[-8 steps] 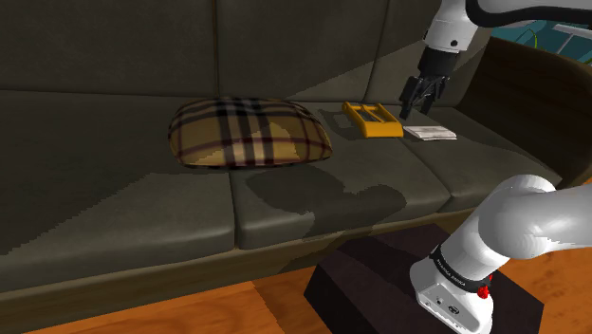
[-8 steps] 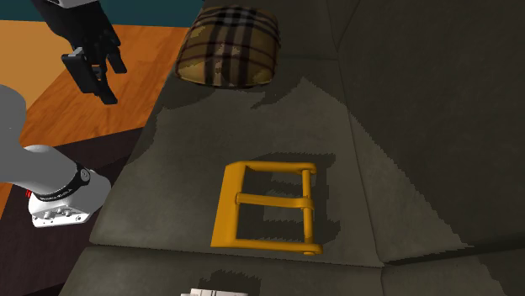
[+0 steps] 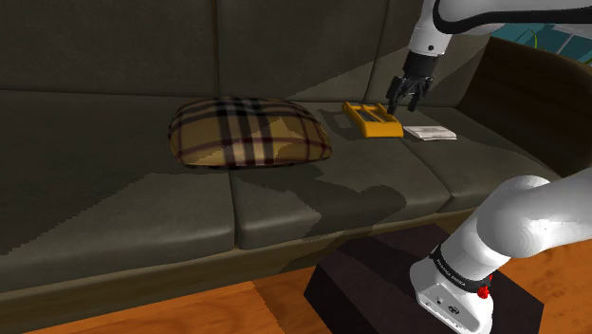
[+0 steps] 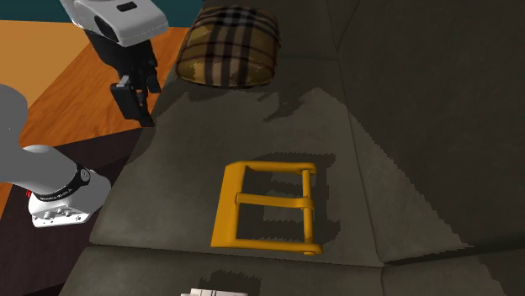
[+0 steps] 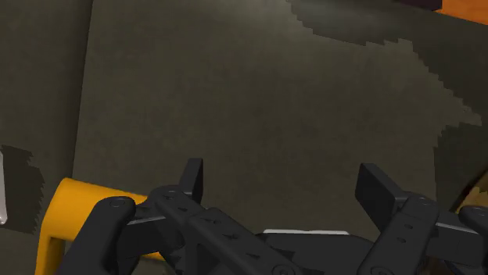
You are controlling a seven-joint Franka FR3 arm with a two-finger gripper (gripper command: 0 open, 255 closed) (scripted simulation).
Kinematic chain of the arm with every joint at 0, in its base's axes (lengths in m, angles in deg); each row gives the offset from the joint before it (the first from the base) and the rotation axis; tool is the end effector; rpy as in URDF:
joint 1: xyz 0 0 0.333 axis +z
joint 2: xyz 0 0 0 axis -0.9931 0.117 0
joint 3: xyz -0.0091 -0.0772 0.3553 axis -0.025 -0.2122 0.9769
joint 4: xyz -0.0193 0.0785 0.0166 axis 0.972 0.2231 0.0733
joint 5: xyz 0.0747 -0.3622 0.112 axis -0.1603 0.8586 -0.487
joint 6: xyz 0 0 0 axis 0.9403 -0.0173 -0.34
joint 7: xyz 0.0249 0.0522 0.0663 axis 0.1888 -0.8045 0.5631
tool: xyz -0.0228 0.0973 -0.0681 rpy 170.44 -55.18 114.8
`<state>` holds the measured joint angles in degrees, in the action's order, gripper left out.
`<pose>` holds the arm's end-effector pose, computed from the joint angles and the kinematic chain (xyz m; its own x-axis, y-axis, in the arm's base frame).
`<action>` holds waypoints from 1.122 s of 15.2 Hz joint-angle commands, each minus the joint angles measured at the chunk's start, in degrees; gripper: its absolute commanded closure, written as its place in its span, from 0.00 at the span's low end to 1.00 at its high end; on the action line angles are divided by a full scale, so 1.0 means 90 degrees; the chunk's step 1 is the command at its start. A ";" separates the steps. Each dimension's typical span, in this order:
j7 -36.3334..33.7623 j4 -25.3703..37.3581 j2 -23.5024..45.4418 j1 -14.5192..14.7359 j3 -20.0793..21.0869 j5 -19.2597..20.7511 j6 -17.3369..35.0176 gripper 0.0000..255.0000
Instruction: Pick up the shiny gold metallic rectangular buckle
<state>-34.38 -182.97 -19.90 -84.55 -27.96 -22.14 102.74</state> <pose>0.3345 -0.0743 0.5602 0.9804 -0.1802 -0.0794 -0.1786 -0.9835 0.0270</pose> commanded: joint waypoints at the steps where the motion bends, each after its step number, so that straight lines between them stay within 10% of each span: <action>1: 0.0087 0.0207 0.0459 -0.0057 -0.0158 0.0026 0.0248 0.00; 17: 0.1085 0.2938 0.4282 -0.0613 -0.1210 -0.0670 0.1121 0.00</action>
<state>-25.22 -158.60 16.13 -89.61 -38.45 -27.37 112.62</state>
